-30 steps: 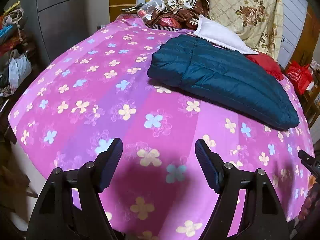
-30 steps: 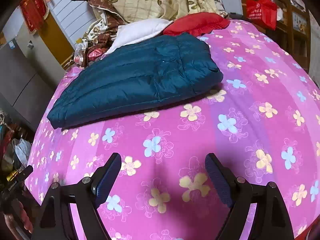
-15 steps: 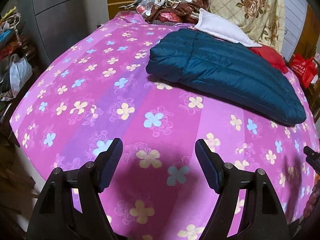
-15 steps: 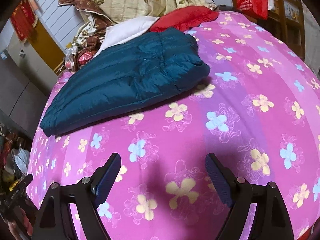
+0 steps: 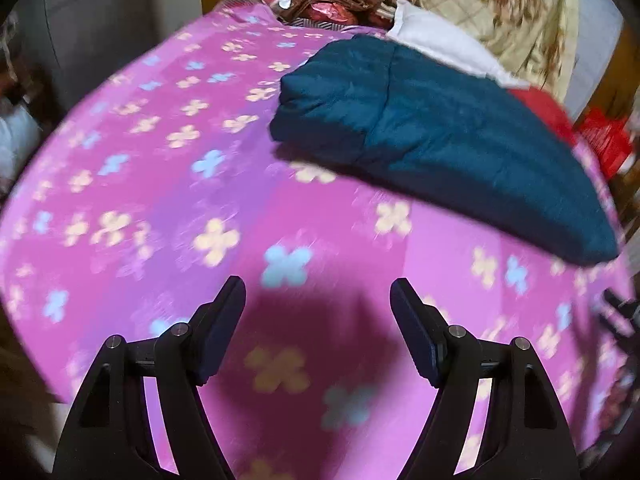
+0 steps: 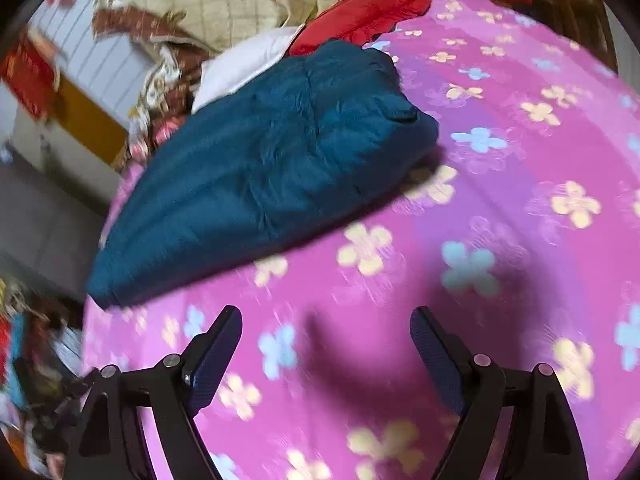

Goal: Fold large clothes

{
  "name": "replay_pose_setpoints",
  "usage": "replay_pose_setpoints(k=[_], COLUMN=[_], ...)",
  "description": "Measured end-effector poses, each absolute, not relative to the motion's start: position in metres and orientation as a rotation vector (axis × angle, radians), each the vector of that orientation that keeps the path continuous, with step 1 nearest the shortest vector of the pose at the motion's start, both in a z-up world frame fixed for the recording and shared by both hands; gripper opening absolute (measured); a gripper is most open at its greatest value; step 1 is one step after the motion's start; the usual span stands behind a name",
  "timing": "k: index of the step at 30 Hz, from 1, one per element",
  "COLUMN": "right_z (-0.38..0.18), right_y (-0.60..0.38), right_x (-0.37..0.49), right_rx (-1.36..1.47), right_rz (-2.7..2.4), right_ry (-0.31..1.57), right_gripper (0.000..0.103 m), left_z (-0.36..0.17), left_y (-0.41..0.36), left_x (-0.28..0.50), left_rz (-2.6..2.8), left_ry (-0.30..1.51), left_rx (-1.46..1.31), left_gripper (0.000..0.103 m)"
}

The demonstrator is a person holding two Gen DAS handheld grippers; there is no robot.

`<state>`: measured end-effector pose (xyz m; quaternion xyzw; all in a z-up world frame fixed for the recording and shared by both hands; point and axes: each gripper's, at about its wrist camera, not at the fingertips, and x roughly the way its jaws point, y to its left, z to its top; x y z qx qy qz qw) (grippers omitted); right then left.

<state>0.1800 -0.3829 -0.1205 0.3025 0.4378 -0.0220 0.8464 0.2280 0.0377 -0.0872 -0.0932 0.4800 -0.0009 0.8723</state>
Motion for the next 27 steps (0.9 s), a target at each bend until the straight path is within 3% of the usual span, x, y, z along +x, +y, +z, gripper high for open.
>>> replay_pose_setpoints(k=[9, 15, 20, 27], right_z=[-0.132, -0.143, -0.144, -0.144], right_y=[-0.398, -0.402, -0.403, -0.400], right_x=[0.218, 0.240, 0.257, 0.280], right_rx=[0.810, 0.896, 0.918, 0.931], right_rz=[-0.016, -0.003, 0.005, 0.016], right_ry=[0.858, 0.831, 0.807, 0.785], right_gripper=[0.084, 0.084, 0.084, 0.096], left_z=[-0.103, -0.114, -0.122, -0.127], left_y=[0.093, 0.100, 0.100, 0.118], left_x=[0.312, 0.357, 0.382, 0.389], left_rz=[-0.246, -0.337, -0.416, -0.466], left_ry=[0.963, 0.948, 0.961, 0.935], left_rx=[-0.673, -0.760, -0.799, -0.870], left_gripper=[0.075, 0.075, 0.081, 0.082])
